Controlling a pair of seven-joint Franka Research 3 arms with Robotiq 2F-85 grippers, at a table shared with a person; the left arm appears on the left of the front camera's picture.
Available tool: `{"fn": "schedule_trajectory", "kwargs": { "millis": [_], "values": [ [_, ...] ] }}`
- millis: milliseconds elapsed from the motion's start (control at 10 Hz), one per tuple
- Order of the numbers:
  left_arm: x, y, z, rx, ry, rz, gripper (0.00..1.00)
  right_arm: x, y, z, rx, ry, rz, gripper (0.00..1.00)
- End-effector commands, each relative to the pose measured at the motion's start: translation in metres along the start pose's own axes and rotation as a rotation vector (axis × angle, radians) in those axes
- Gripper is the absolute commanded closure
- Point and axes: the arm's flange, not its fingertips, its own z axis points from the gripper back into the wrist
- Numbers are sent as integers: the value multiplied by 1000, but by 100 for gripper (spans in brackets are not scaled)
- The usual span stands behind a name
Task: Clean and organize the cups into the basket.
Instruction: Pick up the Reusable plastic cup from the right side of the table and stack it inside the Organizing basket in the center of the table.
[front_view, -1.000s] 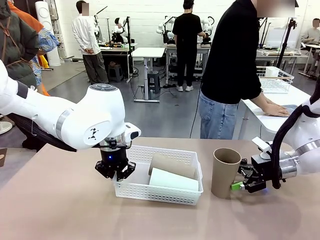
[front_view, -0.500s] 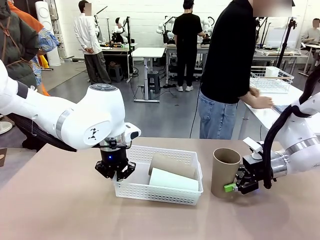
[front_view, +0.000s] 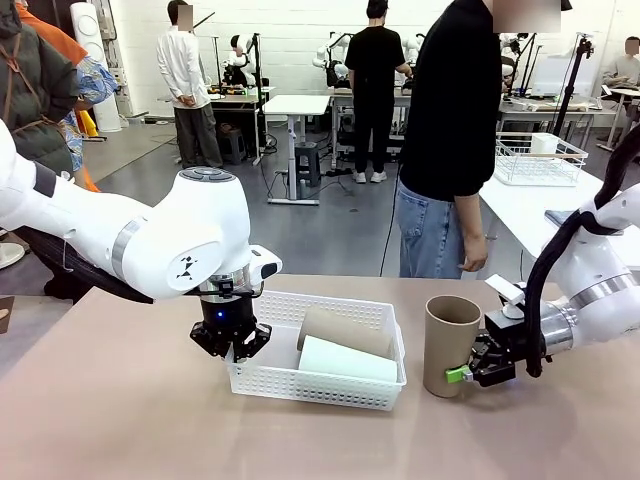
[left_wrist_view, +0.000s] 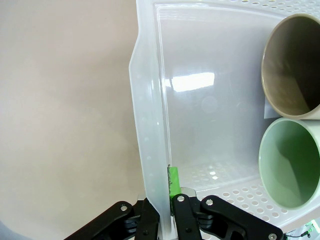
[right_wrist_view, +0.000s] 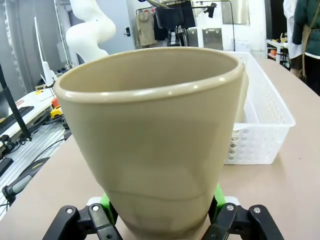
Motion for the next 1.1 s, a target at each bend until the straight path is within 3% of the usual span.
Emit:
{"fn": "schedule_trajectory", "kwargs": {
  "millis": [0,100,200,500,700,800,1000],
  "values": [
    [-1,0,1,0,-11,3,100,5,12,9,-28,0,-8,100],
    [-1,0,1,0,-11,3,100,18,27,14,-74,-18,-19,100],
    [-1,0,1,0,-11,3,100,44,53,24,-184,-62,-91,100],
    [-1,0,1,0,-11,3,100,124,111,43,-364,-210,-190,100],
    [-1,0,1,0,-11,3,100,158,127,42,-434,-219,-206,100],
    [-1,0,1,0,-11,3,100,119,109,51,-331,-195,-169,100],
    [-1,0,1,0,-11,3,100,119,109,51,-331,-195,-169,100]
  ]
}}
